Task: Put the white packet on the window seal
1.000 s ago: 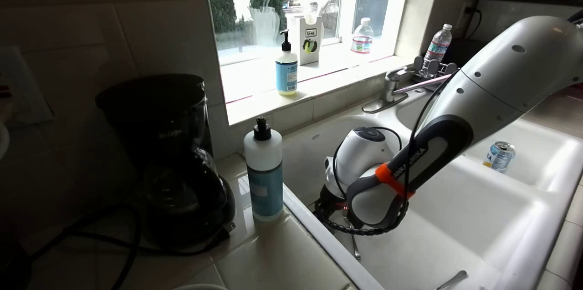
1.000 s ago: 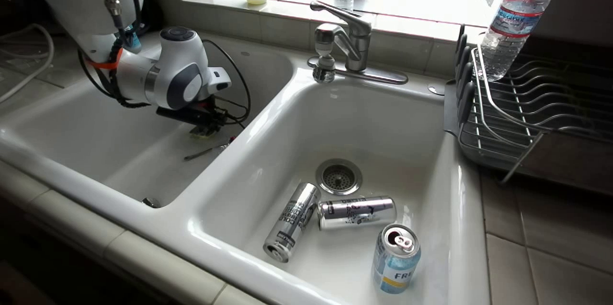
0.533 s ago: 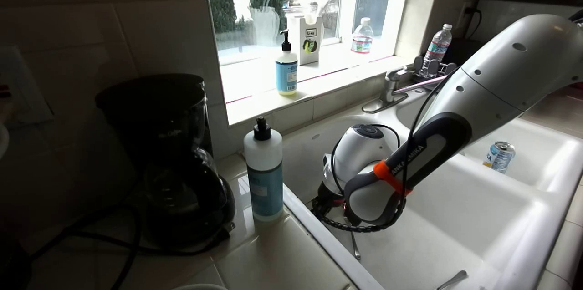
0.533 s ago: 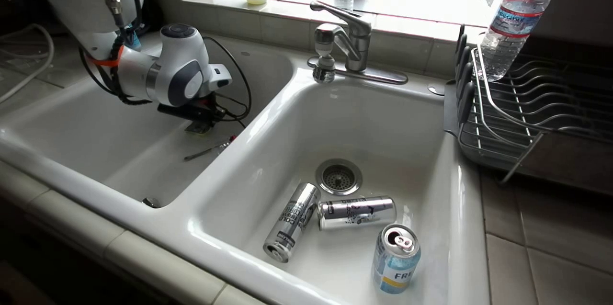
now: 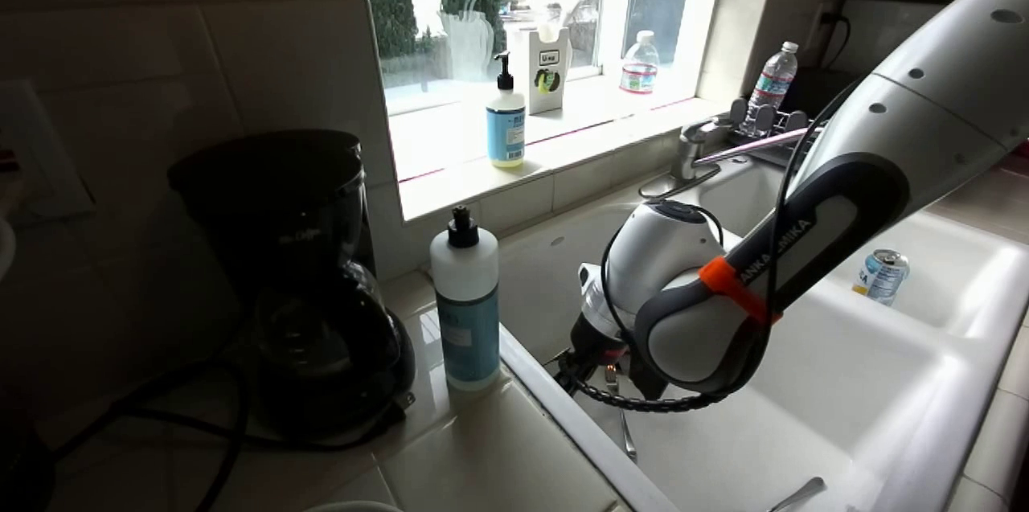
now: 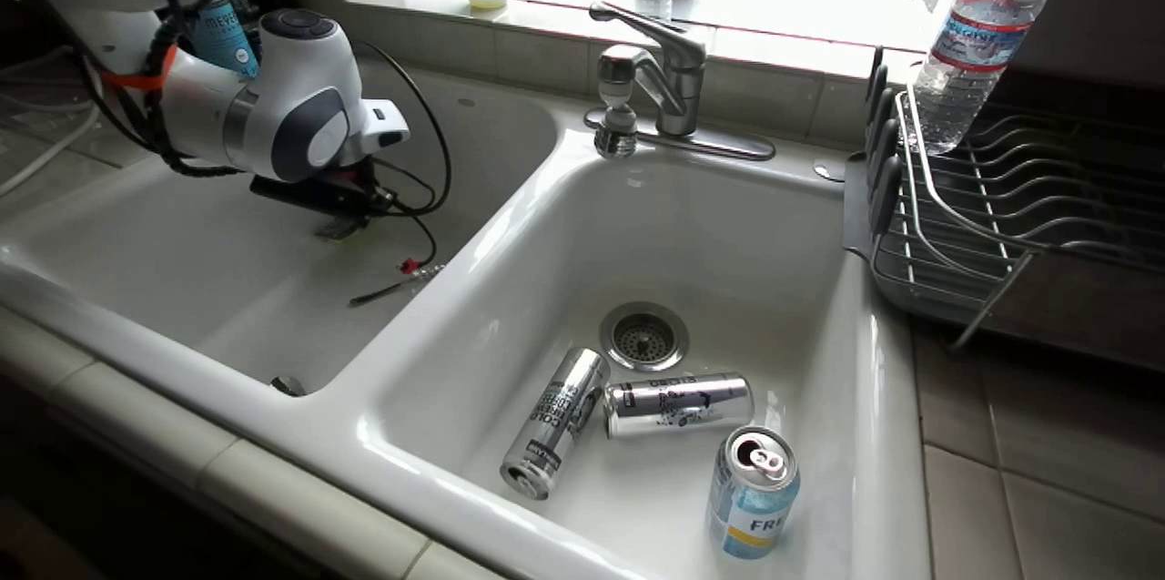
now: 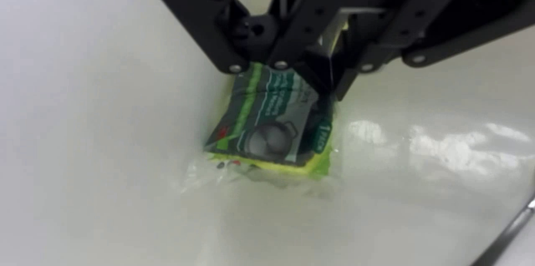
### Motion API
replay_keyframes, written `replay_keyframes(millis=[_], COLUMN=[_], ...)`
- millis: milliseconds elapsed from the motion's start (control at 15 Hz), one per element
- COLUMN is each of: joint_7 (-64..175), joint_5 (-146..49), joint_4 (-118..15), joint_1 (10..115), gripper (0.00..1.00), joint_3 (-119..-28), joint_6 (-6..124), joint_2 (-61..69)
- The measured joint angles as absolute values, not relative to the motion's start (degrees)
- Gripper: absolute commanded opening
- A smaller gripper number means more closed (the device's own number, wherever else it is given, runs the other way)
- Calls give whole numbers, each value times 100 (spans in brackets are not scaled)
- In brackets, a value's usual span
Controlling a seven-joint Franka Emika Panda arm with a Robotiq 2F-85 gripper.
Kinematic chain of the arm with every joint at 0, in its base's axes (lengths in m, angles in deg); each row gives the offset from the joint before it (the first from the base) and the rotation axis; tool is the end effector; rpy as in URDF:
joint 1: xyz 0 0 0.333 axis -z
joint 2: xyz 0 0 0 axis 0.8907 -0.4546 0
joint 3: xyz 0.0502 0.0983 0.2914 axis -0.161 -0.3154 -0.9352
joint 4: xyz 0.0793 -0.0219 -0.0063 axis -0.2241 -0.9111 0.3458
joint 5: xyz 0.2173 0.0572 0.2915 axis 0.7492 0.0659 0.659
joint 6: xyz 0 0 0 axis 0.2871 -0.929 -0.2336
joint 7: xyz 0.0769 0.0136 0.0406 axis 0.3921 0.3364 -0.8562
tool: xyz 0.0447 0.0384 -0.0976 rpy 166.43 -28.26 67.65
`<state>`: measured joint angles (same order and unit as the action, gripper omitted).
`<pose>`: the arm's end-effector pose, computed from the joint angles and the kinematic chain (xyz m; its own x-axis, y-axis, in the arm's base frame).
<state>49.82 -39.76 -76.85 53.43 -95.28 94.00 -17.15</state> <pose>0.5371 0.2632 0.1627 0.9336 0.2618 0.2445 0.3173 -0.9211 -0.2255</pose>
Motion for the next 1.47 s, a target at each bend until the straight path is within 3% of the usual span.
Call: replay_keyframes(millis=[400,800,1067,1467], joint_7=[4221,3869,3386,2534], joint_5=[-3155,-1454,-251,782], joint_4=[-9379,-10171,-10171,-10140], joint_1=[6843,8157,8398,8258], gripper=[2,2,2,6], joint_3=[-11259,-12675,-12610,-11562], joint_6=[9345,9044,9087,9283], joint_2=[-177,1529,2744,3940])
